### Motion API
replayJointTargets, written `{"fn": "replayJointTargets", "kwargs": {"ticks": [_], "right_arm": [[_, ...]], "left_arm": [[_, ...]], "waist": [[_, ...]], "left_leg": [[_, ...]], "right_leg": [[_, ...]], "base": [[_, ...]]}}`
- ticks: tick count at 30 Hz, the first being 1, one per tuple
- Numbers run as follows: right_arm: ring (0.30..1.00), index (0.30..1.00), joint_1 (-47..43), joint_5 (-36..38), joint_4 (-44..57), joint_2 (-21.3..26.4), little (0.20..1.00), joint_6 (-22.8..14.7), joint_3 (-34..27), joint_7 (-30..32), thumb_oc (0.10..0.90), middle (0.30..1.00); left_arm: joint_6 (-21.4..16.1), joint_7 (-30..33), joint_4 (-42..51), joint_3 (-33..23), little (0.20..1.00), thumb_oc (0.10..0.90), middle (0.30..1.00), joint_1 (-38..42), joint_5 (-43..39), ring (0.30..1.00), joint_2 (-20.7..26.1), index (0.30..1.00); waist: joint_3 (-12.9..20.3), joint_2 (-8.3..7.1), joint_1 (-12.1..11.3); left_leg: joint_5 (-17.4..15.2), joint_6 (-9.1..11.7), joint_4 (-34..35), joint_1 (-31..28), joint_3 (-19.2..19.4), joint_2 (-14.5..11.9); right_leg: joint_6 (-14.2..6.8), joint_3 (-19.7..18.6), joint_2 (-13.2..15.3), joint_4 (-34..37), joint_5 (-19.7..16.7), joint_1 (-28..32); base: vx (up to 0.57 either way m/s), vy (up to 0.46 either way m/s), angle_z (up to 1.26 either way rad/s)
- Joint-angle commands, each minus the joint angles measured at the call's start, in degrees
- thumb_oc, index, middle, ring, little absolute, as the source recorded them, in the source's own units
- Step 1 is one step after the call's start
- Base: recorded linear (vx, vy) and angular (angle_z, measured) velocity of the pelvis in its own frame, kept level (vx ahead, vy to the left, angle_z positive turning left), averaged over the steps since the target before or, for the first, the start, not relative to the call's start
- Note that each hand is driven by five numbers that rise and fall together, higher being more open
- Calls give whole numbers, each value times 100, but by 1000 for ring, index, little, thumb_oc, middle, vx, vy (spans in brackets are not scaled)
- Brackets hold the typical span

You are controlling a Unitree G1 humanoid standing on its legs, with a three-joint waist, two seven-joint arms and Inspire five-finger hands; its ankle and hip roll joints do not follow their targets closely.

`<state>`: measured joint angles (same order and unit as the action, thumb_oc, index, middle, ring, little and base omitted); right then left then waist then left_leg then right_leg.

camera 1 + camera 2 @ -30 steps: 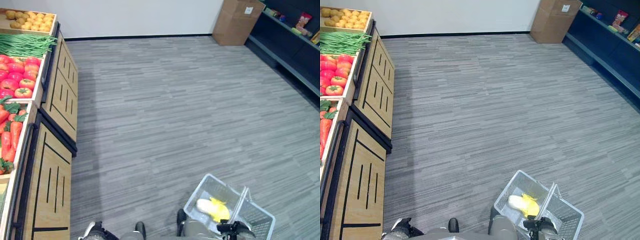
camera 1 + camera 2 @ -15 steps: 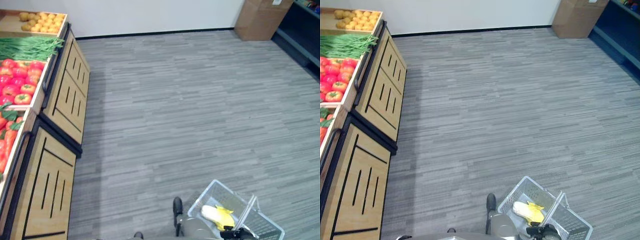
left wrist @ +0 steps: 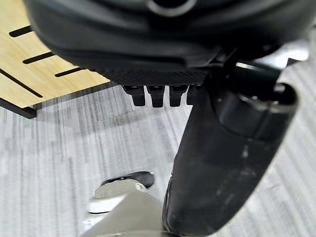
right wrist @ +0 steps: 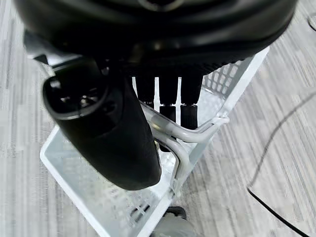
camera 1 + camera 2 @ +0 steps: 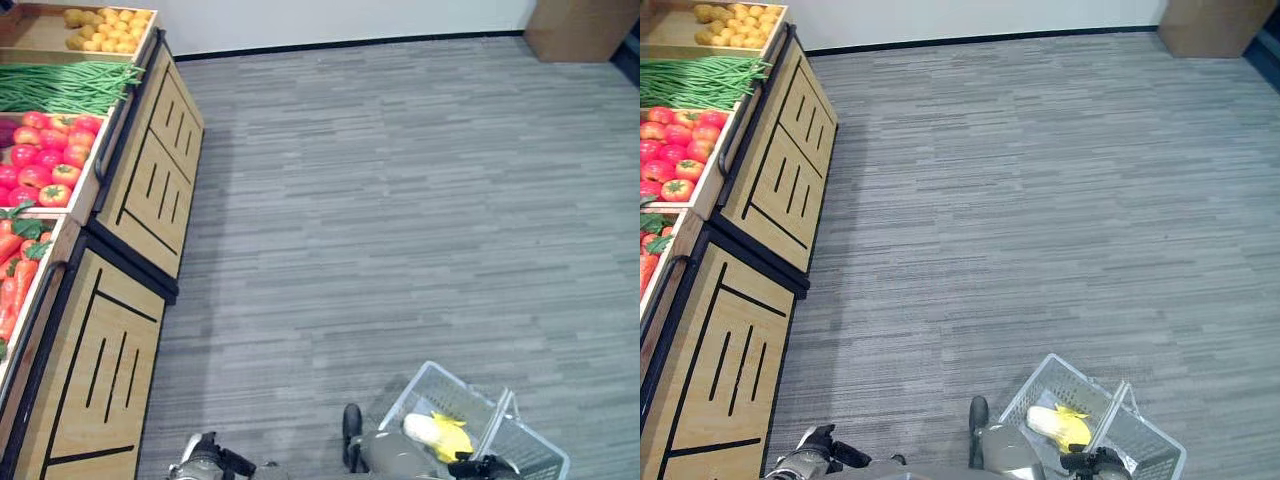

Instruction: Get the vegetables into the basket

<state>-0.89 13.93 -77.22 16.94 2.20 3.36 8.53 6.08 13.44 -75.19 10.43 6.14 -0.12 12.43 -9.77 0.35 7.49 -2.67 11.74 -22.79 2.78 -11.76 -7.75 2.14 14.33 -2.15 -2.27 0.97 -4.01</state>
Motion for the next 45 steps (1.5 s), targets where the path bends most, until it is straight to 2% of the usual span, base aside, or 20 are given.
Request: {"fn": "replayJointTargets", "kwargs": {"ticks": [1,2,4,6,8,10,13,14,16,19,24,26,30,34,36,37,40,41,44,45], "right_arm": [[300,300,268,-7,-85,196,300,49,54,61,400,300],[300,300,280,-4,-107,213,300,67,38,86,400,300],[300,300,290,-18,-146,210,300,81,36,115,400,300],[300,300,315,-50,-131,217,300,71,67,142,400,300],[300,300,333,-71,-122,198,300,41,86,187,400,300],[300,300,331,-99,-137,169,300,31,126,191,400,300],[300,300,333,-114,-133,151,300,22,142,200,400,300],[300,300,308,-172,-173,91,300,38,202,156,400,300],[300,300,329,-178,-163,44,300,29,231,158,400,300],[300,300,188,-198,-137,-26,300,17,247,141,400,300],[300,300,11,-212,-7,-69,300,61,266,120,400,300],[300,300,12,-194,-2,-74,300,72,245,112,400,300],[300,300,-41,-195,47,-89,300,82,237,95,400,300],[300,300,-61,-171,76,-101,300,83,259,104,400,300],[300,300,-61,-183,94,-124,300,85,290,109,400,300],[300,300,-67,-191,88,-133,300,92,307,105,400,300],[300,300,-64,-177,68,-171,300,81,352,119,400,300],[300,300,-64,-176,67,-169,300,79,355,119,400,300],[300,300,5,-121,46,-163,300,61,371,100,400,300],[300,300,27,-119,44,-174,300,64,370,108,400,300]], "left_arm": [[92,38,141,52,1000,900,1000,-85,-86,1000,128,1000],[97,57,141,59,1000,900,1000,-90,-91,1000,131,1000],[90,83,112,53,1000,900,1000,-121,-86,1000,151,1000],[95,135,91,1,1000,900,1000,-155,-135,1000,159,1000],[65,214,77,-44,1000,900,1000,-176,-215,1000,167,1000],[60,248,85,-103,1000,900,1000,-263,-216,1000,151,1000],[59,278,92,-127,1000,900,1000,-297,-214,1000,159,1000],[55,350,100,-233,1000,900,1000,-445,-238,1000,188,1000],[62,394,93,-256,1000,900,1000,-463,-266,1000,192,1000],[24,421,92,-239,1000,900,1000,-418,-293,1000,246,1000],[41,335,149,-202,1000,900,1000,-395,-282,1000,310,1000],[49,312,184,-198,1000,900,1000,-399,-276,1000,308,1000],[44,217,214,-227,1000,900,1000,-363,-295,1000,330,1000],[59,175,198,-214,1000,900,1000,-313,-292,1000,347,1000],[58,175,174,-242,1000,900,1000,-275,-309,1000,376,1000],[61,181,174,-244,1000,900,1000,-265,-304,1000,377,1000],[66,189,104,-206,1000,900,1000,-201,-284,1000,364,1000],[65,189,104,-208,1000,900,1000,-203,-283,1000,361,1000],[52,154,88,-139,1000,900,1000,-241,-190,1000,345,1000],[45,140,87,-131,1000,900,1000,-232,-162,1000,312,1000]], "waist": [[-193,-199,-72],[-238,-404,-271],[-209,-504,-379],[-196,-489,-560],[-220,-452,-710],[-166,-402,-868],[-152,-406,-918],[8,-415,-1075],[50,-449,-1112],[164,-614,-1218],[267,-705,-1287],[274,-711,-1279],[267,-703,-1277],[190,-594,-1246],[169,-585,-1193],[150,-577,-1159],[16,-550,-925],[-7,-537,-913],[-98,-515,-713],[-84,-520,-747]], "left_leg": [[1213,-671,514,-574,759,486],[664,-869,690,156,957,618],[567,-862,998,508,1017,626],[1009,-788,1634,1103,899,489],[1494,-675,2222,1229,740,352],[1726,-555,2686,1438,784,186],[1782,-515,2704,1452,887,155],[1804,-584,2616,1344,983,97],[1832,-602,2571,1342,985,104],[1601,-788,2214,1444,1125,288],[1237,-1025,2238,1220,1556,605],[1157,-1070,2234,1162,1572,691],[843,-1264,2292,841,1578,977],[739,-1325,2405,537,1522,946],[626,-1280,2559,230,1485,904],[600,-1264,2566,158,1435,896],[462,-1244,2640,-237,1172,903],[450,-1240,2650,-275,1157,892],[401,-1233,2694,-512,910,934],[397,-1224,2700,-528,890,950]], "right_leg": [[-499,-879,200,-182,-474,-423],[-556,-1096,299,-20,-368,-29],[-589,-1228,337,77,-254,183],[-601,-1442,254,169,-125,483],[-598,-1712,167,210,76,805],[-622,-2090,76,199,317,1162],[-630,-2217,84,186,410,1304],[-659,-2538,129,172,651,1675],[-681,-2579,193,192,695,1752],[-928,-2651,549,-49,570,1668],[-1326,-2410,898,-506,-297,1301],[-1376,-2373,947,-566,-452,1275],[-1480,-2085,1172,-1209,-1388,982],[-1420,-1677,1271,-1738,-1498,692],[-1344,-1170,1498,-1350,-1262,374],[-1330,-1116,1489,-1174,-1197,321],[-1297,-1219,1202,-226,-934,-233],[-1294,-1200,1193,-220,-922,-191],[-1277,-1625,912,-190,-855,-347],[-1282,-1482,967,-105,-806,-238]], "base": [[356,-111,4],[332,-75,1],[393,-27,10],[386,68,-23],[397,74,-63],[463,107,-87],[305,114,-81],[417,247,-90],[327,231,-86],[245,198,-90],[192,177,-49],[124,118,-25],[172,205,1],[108,158,3],[191,19,-11],[236,-24,-10],[248,-21,15],[219,-6,44],[130,36,56],[52,4,70]]}}
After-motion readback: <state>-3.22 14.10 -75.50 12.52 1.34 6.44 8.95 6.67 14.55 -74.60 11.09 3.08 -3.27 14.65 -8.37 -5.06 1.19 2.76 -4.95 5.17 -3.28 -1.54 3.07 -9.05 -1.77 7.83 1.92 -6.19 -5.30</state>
